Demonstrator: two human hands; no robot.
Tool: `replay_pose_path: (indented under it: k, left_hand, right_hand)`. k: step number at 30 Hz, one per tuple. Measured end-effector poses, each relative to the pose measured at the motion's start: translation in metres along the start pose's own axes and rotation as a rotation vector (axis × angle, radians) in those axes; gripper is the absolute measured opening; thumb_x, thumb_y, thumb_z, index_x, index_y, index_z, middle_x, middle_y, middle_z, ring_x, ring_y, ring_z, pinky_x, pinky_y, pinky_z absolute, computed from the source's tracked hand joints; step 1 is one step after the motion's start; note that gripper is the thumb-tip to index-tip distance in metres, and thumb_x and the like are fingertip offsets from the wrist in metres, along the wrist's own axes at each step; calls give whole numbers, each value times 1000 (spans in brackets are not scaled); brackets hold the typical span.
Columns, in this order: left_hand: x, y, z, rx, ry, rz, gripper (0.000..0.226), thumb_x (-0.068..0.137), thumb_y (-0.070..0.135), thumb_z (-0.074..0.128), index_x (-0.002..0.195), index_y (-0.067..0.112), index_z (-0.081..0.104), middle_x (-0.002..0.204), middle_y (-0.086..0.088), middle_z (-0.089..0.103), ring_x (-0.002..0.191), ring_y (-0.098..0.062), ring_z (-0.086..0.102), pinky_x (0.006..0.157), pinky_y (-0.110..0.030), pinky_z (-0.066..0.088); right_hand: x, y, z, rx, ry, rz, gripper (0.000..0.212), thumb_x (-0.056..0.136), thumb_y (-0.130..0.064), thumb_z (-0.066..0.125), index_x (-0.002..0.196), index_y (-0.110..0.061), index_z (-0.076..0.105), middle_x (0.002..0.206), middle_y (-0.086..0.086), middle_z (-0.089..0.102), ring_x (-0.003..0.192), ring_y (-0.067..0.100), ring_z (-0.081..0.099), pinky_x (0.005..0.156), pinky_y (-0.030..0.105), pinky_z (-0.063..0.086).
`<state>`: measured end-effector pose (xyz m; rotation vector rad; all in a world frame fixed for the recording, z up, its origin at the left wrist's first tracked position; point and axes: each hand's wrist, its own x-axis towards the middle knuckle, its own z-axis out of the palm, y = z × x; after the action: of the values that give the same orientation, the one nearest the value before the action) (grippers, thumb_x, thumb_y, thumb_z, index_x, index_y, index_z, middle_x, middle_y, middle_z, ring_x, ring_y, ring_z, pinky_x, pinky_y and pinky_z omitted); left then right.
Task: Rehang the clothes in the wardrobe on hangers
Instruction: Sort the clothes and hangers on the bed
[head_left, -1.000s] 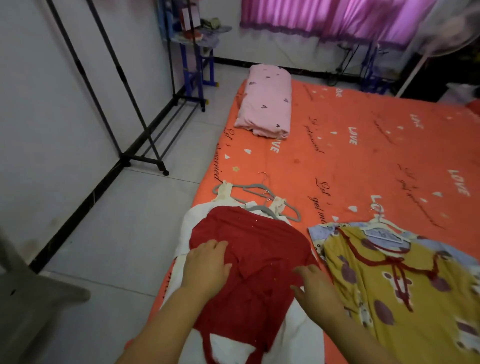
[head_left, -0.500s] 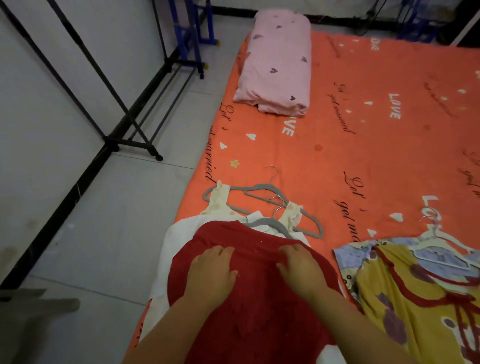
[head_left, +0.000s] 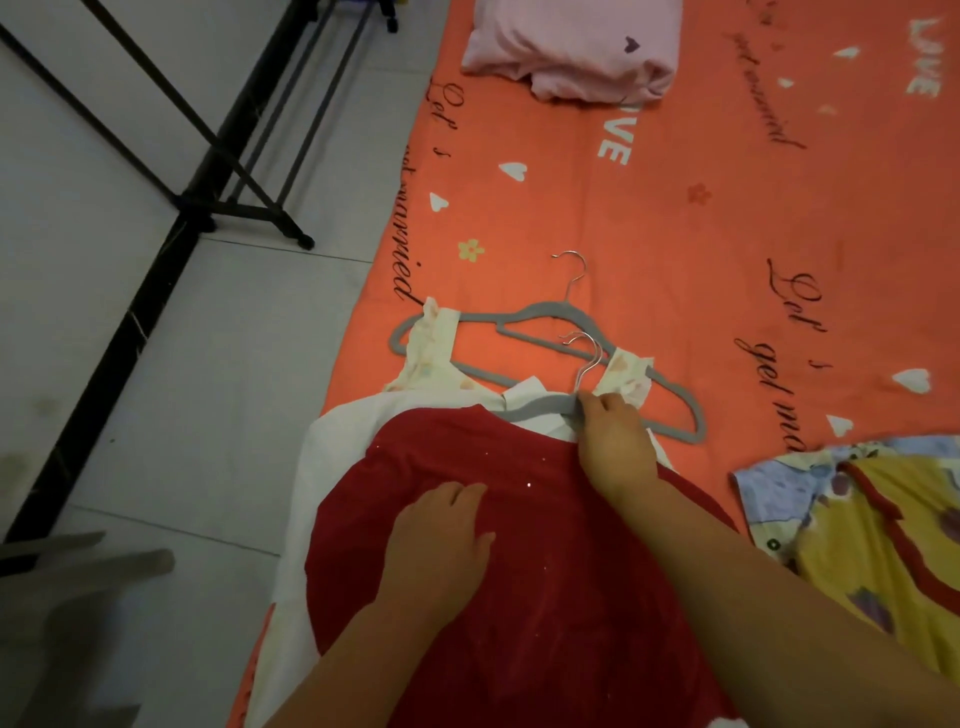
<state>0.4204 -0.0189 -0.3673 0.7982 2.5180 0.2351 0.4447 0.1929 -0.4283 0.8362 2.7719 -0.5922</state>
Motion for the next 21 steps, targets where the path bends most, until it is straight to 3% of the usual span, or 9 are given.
replay_pose_path:
  k: [6, 13, 21]
  left_hand:
    - [-14, 6, -11, -74, 67, 10, 50, 95, 37, 42, 142, 28, 32, 141, 9, 41, 128, -8, 36, 109, -24, 23]
    - [-44, 36, -56, -155, 263, 138, 42, 92, 22, 54, 133, 17, 50, 132, -2, 54, 123, -17, 47, 107, -28, 29]
    - [-108, 53, -102, -88, 287, 329, 44, 97, 33, 41, 141, 30, 36, 142, 11, 39, 132, -5, 30, 109, -19, 14]
  right_hand:
    - [-25, -2, -25, 146, 94, 13, 40, 85, -3, 51, 125, -8, 54, 114, 15, 53, 101, 33, 53, 74, 35, 43]
    - [-116, -29, -75, 327, 198, -113, 35, 80, -1, 62, 113, -13, 66, 101, 7, 62, 92, 27, 61, 73, 34, 48]
    - [-240, -74, -123, 436, 318, -80, 34, 81, -1, 64, 109, -19, 69, 96, -4, 63, 90, 12, 59, 72, 10, 39]
